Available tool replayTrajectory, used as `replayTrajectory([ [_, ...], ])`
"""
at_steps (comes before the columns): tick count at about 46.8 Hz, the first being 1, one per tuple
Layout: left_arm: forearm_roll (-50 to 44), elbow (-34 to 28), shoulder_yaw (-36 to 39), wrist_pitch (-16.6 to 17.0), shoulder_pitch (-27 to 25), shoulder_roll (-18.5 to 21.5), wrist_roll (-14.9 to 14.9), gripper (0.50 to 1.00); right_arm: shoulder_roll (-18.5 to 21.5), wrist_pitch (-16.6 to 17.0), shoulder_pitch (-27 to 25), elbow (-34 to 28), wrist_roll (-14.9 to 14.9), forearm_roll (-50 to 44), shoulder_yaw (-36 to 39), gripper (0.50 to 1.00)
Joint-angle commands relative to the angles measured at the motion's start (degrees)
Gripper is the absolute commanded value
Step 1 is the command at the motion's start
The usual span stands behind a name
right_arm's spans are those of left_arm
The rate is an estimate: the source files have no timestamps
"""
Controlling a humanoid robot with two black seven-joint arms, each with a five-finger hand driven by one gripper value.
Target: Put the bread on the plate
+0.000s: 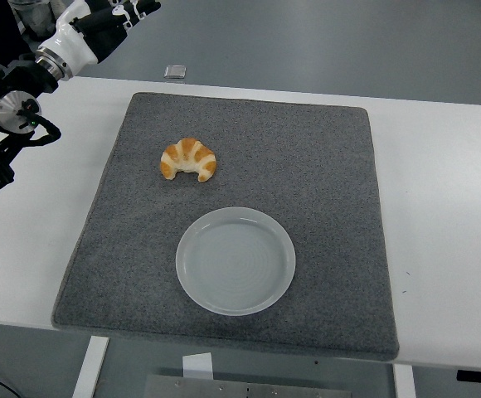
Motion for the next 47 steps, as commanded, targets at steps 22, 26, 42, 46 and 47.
replayTrajectory([
  [22,5.92,-6.5,19.44,8.72,-20.18,5.89,0.61,0.99,0.0,0.09,0.0,0.0,0.05,0.0,0.0,0.952],
  [26,8.74,-9.83,19.44,9.07,-21.86,7.03,0.61,0.992,0.0,0.09,0.0,0.0,-0.03,0.0,0.0,0.952],
  [42,23.66,-31.28,19.44,9.34,-25.46,16.43,0.61,0.992,0.0,0.09,0.0,0.0,0.05,0.0,0.0,0.952],
  [46,31.05,-35.06,19.36,9.86,-24.94,18.37,0.61,0.992,0.0,0.09,0.0,0.0,0.05,0.0,0.0,0.952],
  [47,32.72,-35.68,19.35,9.95,-24.76,18.63,0.61,0.992,0.0,0.09,0.0,0.0,-0.03,0.0,0.0,0.954],
])
